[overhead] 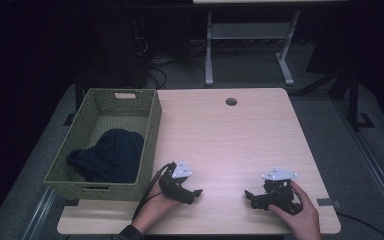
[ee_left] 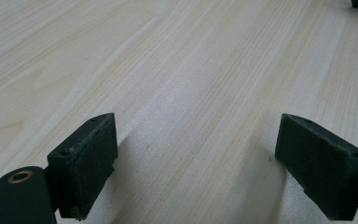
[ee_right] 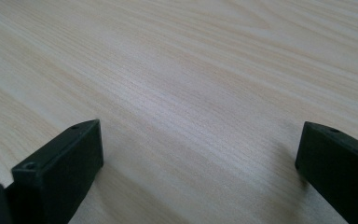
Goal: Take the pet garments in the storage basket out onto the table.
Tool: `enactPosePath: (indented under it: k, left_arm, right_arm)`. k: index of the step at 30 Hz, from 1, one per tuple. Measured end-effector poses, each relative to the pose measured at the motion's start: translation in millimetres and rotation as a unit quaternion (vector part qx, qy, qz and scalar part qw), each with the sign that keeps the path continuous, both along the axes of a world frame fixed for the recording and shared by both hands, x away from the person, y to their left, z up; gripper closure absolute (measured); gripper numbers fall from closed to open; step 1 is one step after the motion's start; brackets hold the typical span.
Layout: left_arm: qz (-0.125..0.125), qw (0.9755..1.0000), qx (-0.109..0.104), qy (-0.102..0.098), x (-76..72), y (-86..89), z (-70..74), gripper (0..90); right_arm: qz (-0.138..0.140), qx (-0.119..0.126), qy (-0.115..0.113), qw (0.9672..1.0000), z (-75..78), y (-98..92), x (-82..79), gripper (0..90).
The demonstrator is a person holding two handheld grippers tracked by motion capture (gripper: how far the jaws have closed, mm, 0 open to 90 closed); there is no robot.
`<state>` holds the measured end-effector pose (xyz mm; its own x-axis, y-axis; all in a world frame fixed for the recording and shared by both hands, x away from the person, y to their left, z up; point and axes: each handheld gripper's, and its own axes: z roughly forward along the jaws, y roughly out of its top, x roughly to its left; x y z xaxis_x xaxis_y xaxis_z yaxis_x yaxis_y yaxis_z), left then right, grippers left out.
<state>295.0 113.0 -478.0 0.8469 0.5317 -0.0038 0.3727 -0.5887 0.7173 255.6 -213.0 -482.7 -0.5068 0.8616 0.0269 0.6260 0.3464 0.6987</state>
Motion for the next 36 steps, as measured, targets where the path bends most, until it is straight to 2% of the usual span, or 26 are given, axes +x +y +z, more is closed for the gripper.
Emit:
enactPosePath:
  k: [17, 18, 24, 36]
  left_arm:
    - [0.011, 0.9998, 0.012, 0.009, -0.5, -1.0, 5.1, 13.4]
    - [0.010, 0.9998, 0.017, 0.008, -0.5, -0.5, 6.0, 13.4]
    - [0.015, 0.9998, 0.016, -0.004, 0.2, 0.2, 14.5, 13.4]
    - [0.019, 0.9997, 0.009, -0.007, 2.0, 2.9, 23.6, 13.6]
  right_arm:
    - [-0.002, 0.001, 0.002, 1.0000, 0.1, 0.2, -0.2, 0.5]
    - [-0.002, 0.001, 0.002, 1.0000, 0.1, 0.2, -0.2, 0.4]
    - [-0.002, 0.001, 0.002, 1.0000, 0.1, 0.2, -0.1, 0.4]
    - [-0.001, 0.001, 0.002, 1.0000, 0.1, 0.1, 0.0, 0.4]
